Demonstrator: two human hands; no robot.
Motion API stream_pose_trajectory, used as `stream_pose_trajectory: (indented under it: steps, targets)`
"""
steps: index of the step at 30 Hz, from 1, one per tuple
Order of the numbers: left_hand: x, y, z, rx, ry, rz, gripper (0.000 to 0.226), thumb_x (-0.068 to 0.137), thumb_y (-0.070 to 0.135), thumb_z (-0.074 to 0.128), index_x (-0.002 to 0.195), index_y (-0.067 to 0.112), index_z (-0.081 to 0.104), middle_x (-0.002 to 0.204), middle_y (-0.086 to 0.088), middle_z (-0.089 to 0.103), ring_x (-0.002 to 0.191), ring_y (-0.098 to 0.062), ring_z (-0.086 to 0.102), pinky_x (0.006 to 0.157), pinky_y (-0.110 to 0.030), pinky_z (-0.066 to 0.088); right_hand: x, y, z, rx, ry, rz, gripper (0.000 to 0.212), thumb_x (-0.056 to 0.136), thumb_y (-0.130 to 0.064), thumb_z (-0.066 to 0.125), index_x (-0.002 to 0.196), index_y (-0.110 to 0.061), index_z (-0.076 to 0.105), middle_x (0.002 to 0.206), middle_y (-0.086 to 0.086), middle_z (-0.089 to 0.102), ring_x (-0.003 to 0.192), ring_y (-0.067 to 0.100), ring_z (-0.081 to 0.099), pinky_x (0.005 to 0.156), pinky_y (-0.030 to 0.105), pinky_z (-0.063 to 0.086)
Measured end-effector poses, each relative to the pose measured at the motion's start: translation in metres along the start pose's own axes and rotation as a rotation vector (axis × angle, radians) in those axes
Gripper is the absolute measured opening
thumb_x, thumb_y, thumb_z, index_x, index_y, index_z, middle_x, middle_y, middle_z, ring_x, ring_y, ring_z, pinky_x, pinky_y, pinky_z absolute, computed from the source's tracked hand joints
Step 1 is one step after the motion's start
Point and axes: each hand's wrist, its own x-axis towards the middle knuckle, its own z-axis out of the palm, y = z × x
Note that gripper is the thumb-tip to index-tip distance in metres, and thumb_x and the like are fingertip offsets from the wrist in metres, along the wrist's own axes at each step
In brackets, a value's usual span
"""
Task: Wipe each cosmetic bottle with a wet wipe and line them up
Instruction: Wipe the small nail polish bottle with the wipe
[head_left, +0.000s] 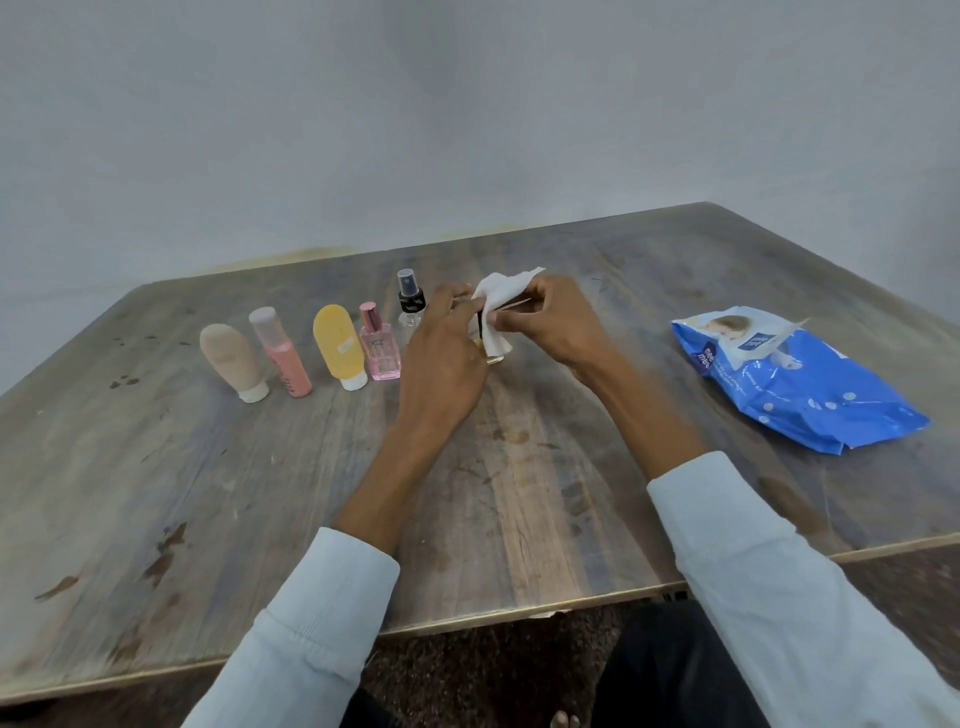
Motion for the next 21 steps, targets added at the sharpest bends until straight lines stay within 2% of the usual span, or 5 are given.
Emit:
stream_pose_trajectory:
  steps: [5,11,15,20,21]
  targets:
    - [0.001,0.001,-0.004,0.002,0.001,0.000,0.052,0.092,0.021,0.049,0.138,0.015,0.071,0.150,0.000,0.058,0.128,-0.019,0.061,0.087,-0.031,0.053,0.002,0.007,0.016,-0.120,0.133,-0.054,0.019,0.083,-0.016,0.091,0.098,-0.010,0.082,0.089,-0.003,0.080,0.082,0.000,0.075,0.074,0.015,0.057]
    - [0.004,0.005,-0.006,0.028,-0.026,-0.010,0.040,0.093,0.018,0.069,0.133,0.015,0.074,0.150,-0.002,0.060,0.131,-0.021,0.061,0.095,-0.033,0.051,-0.002,0.010,0.012,-0.171,-0.003,-0.099,0.005,0.082,-0.009,0.088,0.085,-0.013,0.086,0.083,-0.002,0.081,0.081,0.009,0.078,0.083,0.035,0.065]
    - [0.000,0.012,-0.009,-0.033,-0.002,-0.037,0.069,0.086,0.043,0.035,0.134,0.012,0.073,0.149,-0.002,0.062,0.133,-0.020,0.059,0.100,-0.036,0.053,0.003,0.004,0.012,-0.155,0.136,-0.093,0.010,0.083,-0.008,0.089,0.091,-0.008,0.083,0.078,-0.008,0.075,0.071,-0.008,0.071,0.067,0.016,0.057]
    - [0.004,0.008,-0.008,-0.034,-0.035,-0.042,0.043,0.086,0.020,0.061,0.125,0.012,0.077,0.145,-0.003,0.063,0.122,-0.019,0.063,0.086,-0.031,0.047,0.000,0.007,0.012,-0.224,-0.010,-0.088,0.008,0.084,-0.005,0.086,0.090,-0.010,0.087,0.082,-0.005,0.080,0.075,0.000,0.074,0.074,0.025,0.060]
    - [0.004,0.008,-0.008,-0.027,-0.036,-0.045,0.039,0.088,0.016,0.066,0.125,0.012,0.077,0.145,-0.003,0.063,0.122,-0.020,0.064,0.085,-0.032,0.049,0.000,0.006,0.011,-0.221,-0.004,-0.098,0.009,0.083,-0.004,0.086,0.089,-0.010,0.086,0.078,-0.010,0.079,0.074,-0.003,0.073,0.073,0.019,0.058]
